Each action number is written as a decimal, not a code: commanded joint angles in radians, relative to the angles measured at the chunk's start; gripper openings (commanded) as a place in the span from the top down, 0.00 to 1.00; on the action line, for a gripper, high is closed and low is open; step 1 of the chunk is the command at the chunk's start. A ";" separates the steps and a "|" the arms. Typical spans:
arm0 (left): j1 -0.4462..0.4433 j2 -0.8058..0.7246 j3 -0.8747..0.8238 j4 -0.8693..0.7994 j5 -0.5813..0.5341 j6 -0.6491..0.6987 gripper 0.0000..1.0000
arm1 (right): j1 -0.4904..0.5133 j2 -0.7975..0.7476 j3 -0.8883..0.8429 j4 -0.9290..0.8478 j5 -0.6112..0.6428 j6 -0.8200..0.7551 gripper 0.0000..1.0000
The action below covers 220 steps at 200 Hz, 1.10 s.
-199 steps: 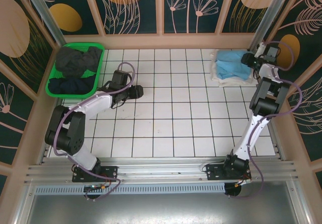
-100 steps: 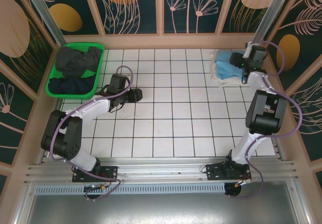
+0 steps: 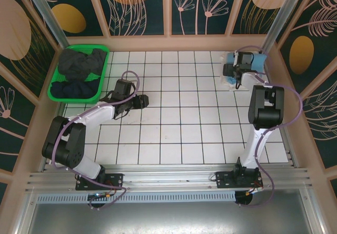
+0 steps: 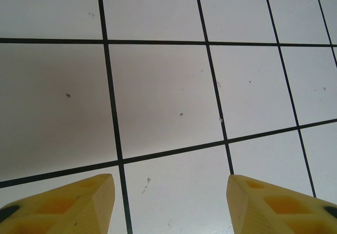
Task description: Fold and stack the t-shirts
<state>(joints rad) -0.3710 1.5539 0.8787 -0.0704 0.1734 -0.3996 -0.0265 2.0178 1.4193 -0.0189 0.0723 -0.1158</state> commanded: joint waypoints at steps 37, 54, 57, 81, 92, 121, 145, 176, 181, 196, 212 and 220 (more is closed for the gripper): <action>0.010 0.000 0.000 0.024 -0.015 0.027 0.41 | 0.067 0.035 0.094 -0.099 0.251 -0.162 0.44; 0.009 0.007 0.006 0.020 -0.013 0.028 0.42 | 0.067 0.003 0.108 -0.119 0.246 -0.172 0.58; 0.009 0.008 0.006 0.020 -0.014 0.028 0.42 | 0.067 -0.003 0.109 -0.124 0.246 -0.175 0.60; 0.008 0.005 0.006 0.019 -0.018 0.030 0.42 | 0.060 -0.051 0.109 -0.142 0.223 -0.189 0.73; 0.009 0.004 0.006 0.018 -0.018 0.031 0.42 | 0.054 -0.071 0.106 -0.146 0.196 -0.193 0.77; 0.009 0.003 0.006 0.011 -0.026 0.036 0.43 | 0.031 -0.098 0.102 -0.172 0.130 -0.205 0.86; 0.009 -0.001 0.009 0.006 -0.030 0.037 0.43 | 0.013 -0.109 0.098 -0.203 0.061 -0.211 0.90; 0.009 0.002 0.012 0.001 -0.032 0.040 0.43 | -0.003 -0.105 0.089 -0.251 -0.001 -0.232 0.90; 0.010 0.001 0.011 0.000 -0.031 0.040 0.43 | -0.006 -0.103 0.086 -0.258 -0.007 -0.236 0.88; 0.009 0.005 0.011 0.000 -0.031 0.040 0.43 | -0.017 -0.093 0.085 -0.298 -0.046 -0.244 0.81; 0.009 0.006 0.007 0.000 -0.033 0.044 0.43 | -0.031 -0.066 0.094 -0.353 -0.099 -0.248 0.73; 0.010 0.007 0.006 0.000 -0.037 0.044 0.43 | -0.037 -0.048 0.098 -0.382 -0.126 -0.250 0.71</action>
<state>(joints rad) -0.3710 1.5539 0.8787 -0.0639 0.1478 -0.3767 -0.0422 1.9442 1.4971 -0.2825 0.0479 -0.3431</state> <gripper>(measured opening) 0.573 0.262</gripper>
